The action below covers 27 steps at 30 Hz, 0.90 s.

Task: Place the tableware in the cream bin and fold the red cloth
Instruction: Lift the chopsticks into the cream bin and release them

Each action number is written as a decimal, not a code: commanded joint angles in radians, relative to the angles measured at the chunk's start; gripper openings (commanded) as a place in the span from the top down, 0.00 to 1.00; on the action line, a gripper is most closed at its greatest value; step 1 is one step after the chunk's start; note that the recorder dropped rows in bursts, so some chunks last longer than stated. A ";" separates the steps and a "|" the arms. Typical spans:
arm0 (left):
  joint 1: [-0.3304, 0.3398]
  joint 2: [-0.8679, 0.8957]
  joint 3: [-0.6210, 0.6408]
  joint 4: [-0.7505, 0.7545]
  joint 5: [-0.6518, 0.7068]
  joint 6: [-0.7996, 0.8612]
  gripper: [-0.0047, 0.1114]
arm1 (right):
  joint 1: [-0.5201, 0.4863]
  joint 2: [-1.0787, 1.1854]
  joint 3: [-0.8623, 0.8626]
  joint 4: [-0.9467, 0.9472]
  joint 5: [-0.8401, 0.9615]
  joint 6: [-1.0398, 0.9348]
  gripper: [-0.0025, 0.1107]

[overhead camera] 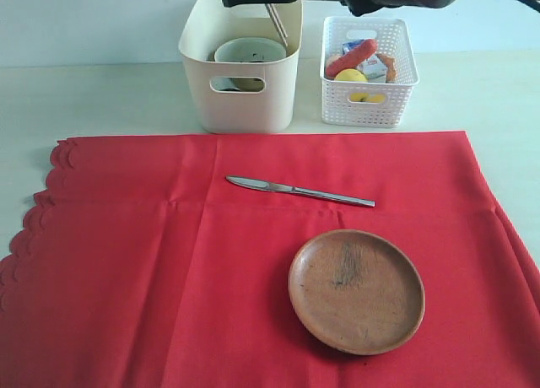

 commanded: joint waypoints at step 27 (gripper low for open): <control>0.002 -0.005 0.003 -0.003 -0.001 0.006 0.96 | -0.006 0.044 -0.013 0.063 -0.100 0.060 0.50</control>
